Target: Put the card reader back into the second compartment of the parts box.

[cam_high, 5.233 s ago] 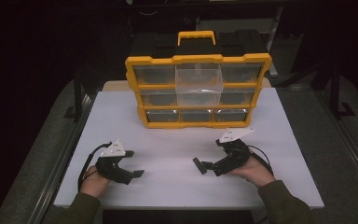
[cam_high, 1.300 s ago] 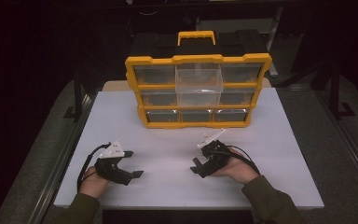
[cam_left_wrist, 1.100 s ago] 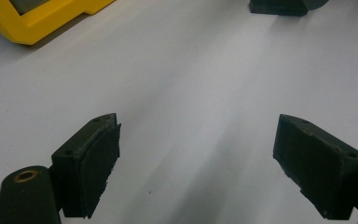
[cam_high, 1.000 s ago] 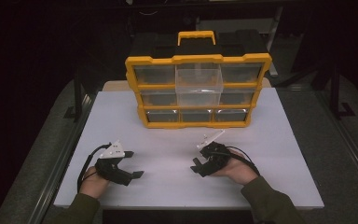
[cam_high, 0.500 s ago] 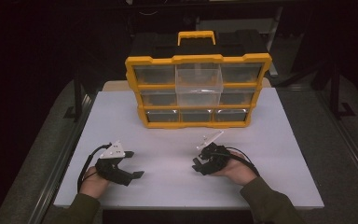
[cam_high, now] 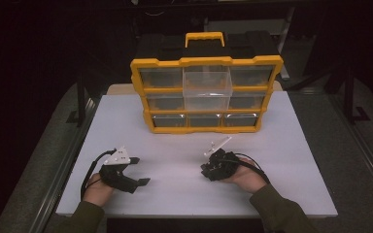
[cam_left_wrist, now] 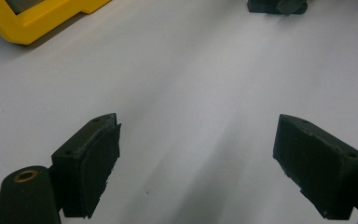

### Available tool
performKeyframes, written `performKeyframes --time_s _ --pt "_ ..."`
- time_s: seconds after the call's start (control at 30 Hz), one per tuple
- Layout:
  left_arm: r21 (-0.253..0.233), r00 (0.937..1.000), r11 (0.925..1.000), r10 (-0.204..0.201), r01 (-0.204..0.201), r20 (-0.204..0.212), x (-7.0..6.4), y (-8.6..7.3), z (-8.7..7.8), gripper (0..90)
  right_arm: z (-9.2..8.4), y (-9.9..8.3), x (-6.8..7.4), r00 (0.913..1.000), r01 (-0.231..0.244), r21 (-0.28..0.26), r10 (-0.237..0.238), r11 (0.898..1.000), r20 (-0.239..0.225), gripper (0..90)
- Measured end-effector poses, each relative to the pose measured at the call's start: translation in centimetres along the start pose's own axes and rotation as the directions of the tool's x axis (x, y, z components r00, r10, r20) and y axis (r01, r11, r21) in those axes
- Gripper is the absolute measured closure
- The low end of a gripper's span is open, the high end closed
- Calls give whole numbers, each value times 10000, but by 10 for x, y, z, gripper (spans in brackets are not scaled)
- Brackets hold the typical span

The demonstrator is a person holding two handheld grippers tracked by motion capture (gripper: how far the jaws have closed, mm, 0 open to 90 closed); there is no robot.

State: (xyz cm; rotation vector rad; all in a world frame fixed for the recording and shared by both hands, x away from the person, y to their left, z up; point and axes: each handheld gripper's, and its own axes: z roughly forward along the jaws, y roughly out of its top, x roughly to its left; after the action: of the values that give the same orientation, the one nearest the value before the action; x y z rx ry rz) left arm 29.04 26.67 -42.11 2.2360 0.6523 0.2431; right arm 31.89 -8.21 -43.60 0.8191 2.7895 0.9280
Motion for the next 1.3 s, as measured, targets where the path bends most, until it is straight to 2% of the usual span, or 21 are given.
performKeyframes --time_s 0.33,0.53,1.3 --pt "-7 10000 10000 -4 4 -29 0 0 0 145 1 0 2 9995 -18 126 14 9999 330 702" --pt "-3 10000 10000 14 -14 -32 0 0 0 144 1 0 2 9993 -41 173 34 9998 370 718" --pt "-26 10000 10000 9 -9 -35 0 0 -1 145 -7 -2 -5 9998 107 175 -104 9998 -187 724"
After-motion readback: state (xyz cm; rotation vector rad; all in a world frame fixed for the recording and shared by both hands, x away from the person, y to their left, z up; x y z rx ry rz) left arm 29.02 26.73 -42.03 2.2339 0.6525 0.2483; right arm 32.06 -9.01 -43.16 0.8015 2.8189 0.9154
